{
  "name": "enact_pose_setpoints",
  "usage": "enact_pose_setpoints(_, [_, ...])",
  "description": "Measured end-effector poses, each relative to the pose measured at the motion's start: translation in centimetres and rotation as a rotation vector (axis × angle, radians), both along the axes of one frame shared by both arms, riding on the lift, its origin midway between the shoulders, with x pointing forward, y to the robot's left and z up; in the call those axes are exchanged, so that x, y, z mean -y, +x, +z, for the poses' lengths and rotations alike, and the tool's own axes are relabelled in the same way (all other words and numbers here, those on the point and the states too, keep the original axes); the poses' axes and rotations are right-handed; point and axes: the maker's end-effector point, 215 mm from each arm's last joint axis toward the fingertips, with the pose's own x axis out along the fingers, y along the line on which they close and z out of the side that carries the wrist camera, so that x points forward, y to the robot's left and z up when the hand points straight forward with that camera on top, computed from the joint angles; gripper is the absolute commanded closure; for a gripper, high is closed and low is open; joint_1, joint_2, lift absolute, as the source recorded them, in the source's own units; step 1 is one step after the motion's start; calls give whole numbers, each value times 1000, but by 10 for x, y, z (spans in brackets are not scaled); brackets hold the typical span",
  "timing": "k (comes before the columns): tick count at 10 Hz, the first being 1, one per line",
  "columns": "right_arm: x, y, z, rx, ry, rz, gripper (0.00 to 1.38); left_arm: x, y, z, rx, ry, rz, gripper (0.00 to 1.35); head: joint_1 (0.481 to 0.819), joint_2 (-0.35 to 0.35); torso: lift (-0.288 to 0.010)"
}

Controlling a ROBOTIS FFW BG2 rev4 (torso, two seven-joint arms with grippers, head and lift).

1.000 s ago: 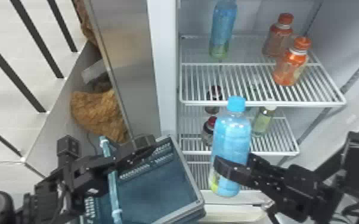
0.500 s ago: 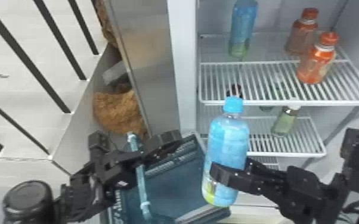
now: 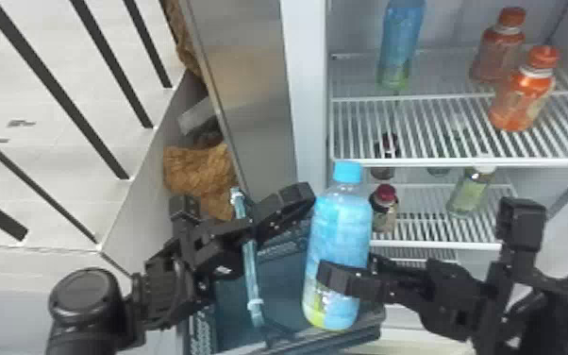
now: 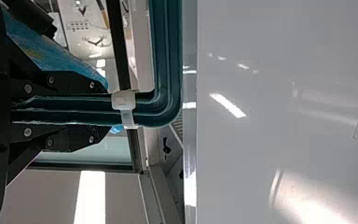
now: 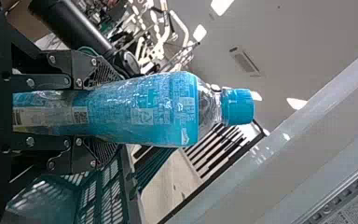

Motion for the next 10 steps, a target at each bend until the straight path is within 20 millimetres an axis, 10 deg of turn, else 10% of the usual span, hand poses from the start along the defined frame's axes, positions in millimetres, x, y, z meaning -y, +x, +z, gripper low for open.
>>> enact_pose_setpoints(2, [-7,1,3,1,30,20,1147,3,-2,0,-5,-9,-10,1199,695,145,-10])
enact_pose_setpoints(6, [-17,3,-2,-8,47,63,105,6,-2,8,6,-33,-19,1197,695,157,-10])
enact_pose_setpoints(10, [-16,11,2,18,63,31,110,10,-6,17,14,-68,-34,1199,695,150,-10])
